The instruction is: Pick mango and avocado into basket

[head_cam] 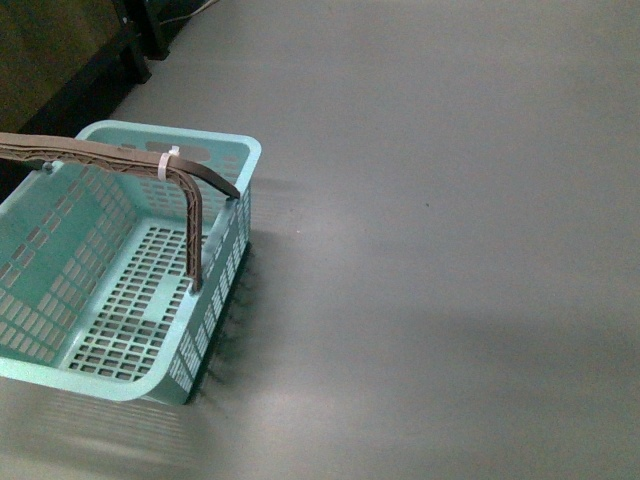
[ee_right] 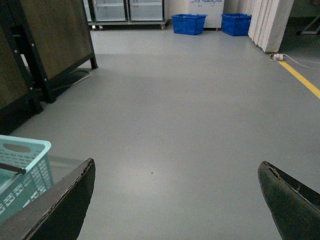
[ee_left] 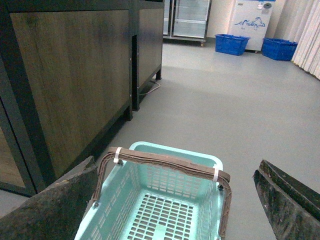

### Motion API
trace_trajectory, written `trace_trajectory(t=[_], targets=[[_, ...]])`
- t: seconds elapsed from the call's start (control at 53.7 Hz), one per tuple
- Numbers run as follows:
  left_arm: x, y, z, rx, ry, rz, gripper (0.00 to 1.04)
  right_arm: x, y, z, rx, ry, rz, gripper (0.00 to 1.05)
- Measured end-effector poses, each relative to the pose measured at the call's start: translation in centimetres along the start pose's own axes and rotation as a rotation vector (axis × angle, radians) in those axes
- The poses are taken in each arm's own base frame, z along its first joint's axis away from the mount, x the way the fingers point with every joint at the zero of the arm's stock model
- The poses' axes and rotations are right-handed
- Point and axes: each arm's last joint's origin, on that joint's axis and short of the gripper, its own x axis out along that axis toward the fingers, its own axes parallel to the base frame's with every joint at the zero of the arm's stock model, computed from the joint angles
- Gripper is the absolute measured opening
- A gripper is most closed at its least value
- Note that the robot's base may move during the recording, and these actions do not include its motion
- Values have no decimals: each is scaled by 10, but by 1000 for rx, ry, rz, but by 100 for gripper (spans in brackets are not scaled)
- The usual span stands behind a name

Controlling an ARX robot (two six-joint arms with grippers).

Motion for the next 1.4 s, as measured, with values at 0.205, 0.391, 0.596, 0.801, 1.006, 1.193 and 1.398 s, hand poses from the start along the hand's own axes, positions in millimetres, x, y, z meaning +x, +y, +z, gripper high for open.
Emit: trace_trajectory(t=[0.205,0.391,0.596,0.801,1.006,1.193,1.398], targets=[[0,0,0,0,0,0,96,0,0,0,0,0,0,96],[0,0,0,0,0,0,96,0,0,0,0,0,0,96],[5,1,3,-559,479,-103,96,0,0,0,0,0,0,96],[34,15,17,-971,477,-11,96,0,0,0,0,0,0,96],[84,28,-4,-1135,505,136,96,0,0,0,0,0,0,96],[141,36,-31,-1192,525,234,96,0,0,0,0,0,0,96],[199,37,-64,-1229,575,305,96,0,0,0,0,0,0,96]])
